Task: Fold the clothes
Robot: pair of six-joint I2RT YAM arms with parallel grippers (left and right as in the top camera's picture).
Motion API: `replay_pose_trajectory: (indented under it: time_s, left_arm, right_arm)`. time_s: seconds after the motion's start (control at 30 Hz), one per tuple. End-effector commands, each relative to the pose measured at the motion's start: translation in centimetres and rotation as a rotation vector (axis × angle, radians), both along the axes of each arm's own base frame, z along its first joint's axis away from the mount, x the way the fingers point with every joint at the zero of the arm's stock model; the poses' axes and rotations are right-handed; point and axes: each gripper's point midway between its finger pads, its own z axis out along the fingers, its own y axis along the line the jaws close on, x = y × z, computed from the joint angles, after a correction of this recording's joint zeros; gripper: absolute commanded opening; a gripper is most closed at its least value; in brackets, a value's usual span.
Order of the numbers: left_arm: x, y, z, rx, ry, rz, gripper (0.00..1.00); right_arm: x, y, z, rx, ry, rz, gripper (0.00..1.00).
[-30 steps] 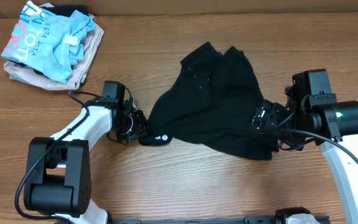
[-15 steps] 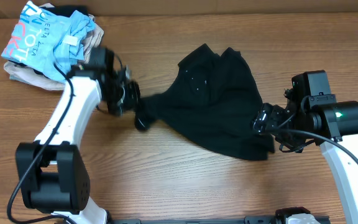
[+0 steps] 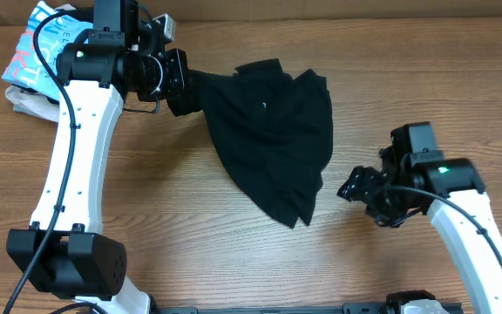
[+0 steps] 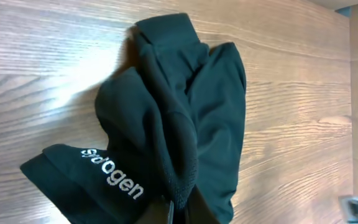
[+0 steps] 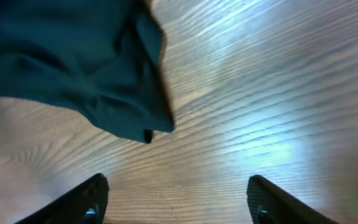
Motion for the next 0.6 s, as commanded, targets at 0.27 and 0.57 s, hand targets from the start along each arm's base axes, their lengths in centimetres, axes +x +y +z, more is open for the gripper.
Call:
replay_pose_trajectory:
  time_s: [0.27, 0.57]
  left_arm:
    - [0.3, 0.3, 0.8, 0.021, -0.032, -0.007, 0.04]
    - [0.3, 0.7, 0.5, 0.047, -0.030, 0.001, 0.04]
  right_arm:
    - [0.1, 4.1, -4.9, 0.138, -0.055, 0.111, 0.71]
    - [1.2, 7.6, -8.0, 0.150, -0.023, 0.210, 0.71]
